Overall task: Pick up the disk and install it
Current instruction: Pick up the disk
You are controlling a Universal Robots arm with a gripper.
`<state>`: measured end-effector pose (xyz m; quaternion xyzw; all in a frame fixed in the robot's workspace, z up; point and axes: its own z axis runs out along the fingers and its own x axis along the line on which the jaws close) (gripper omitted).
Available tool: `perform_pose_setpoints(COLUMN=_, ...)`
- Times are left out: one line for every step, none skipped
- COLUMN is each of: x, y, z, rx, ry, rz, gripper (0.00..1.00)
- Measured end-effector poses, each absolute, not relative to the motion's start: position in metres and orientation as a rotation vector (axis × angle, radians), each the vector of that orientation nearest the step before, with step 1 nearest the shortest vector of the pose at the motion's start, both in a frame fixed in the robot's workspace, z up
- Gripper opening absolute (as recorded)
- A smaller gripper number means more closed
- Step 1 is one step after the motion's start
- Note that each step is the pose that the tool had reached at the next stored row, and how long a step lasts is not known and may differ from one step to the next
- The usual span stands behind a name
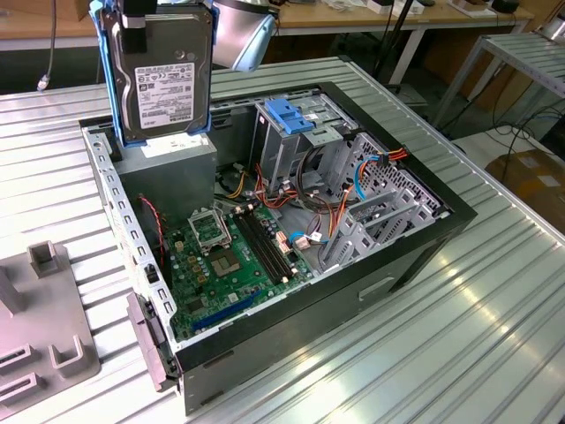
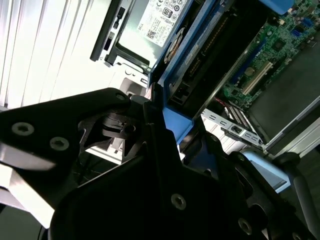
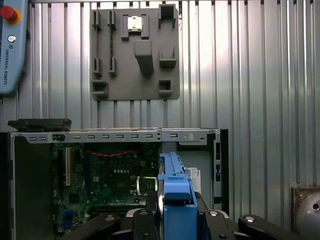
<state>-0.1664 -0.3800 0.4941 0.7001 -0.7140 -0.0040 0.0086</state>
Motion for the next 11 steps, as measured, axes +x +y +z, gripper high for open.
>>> perform_pose_setpoints(x=-0.166, y=-0.381, z=0.494, rx=2.187, ry=-2.231, rz=-0.012, gripper=0.37)
perform_pose_setpoints(x=-0.166, y=-0.381, z=0.494, rx=2.187, ry=-2.231, rz=-0.012, gripper=0.37)
perform_pose_setpoints(x=-0.166, y=-0.382, z=0.494, rx=2.187, ry=-2.231, rz=-0.012, gripper=0.37)
perform_pose_setpoints(x=-0.166, y=-0.383, z=0.494, rx=2.187, ry=-2.231, rz=-0.012, gripper=0.37)
perform_pose_setpoints(x=-0.166, y=-0.384, z=0.494, rx=2.187, ry=-2.231, rz=-0.012, gripper=0.37)
perform_pose_setpoints(x=-0.166, y=-0.385, z=0.494, rx=2.187, ry=-2.231, rz=-0.012, gripper=0.37)
perform_pose_setpoints(x=-0.166, y=-0.386, z=0.494, rx=2.187, ry=-2.231, rz=-0.012, gripper=0.37)
perform_pose_setpoints(x=-0.166, y=-0.388, z=0.494, rx=2.187, ry=-2.231, rz=-0.012, gripper=0.37)
perform_pose_setpoints(x=-0.166, y=-0.389, z=0.494, rx=2.187, ry=-2.231, rz=-0.012, gripper=0.37)
perform_pose_setpoints(x=-0.166, y=-0.39, z=0.494, rx=2.187, ry=-2.231, rz=-0.012, gripper=0.37)
perform_pose_setpoints(x=-0.166, y=-0.391, z=0.494, rx=2.188, ry=-2.231, rz=-0.012, gripper=0.37)
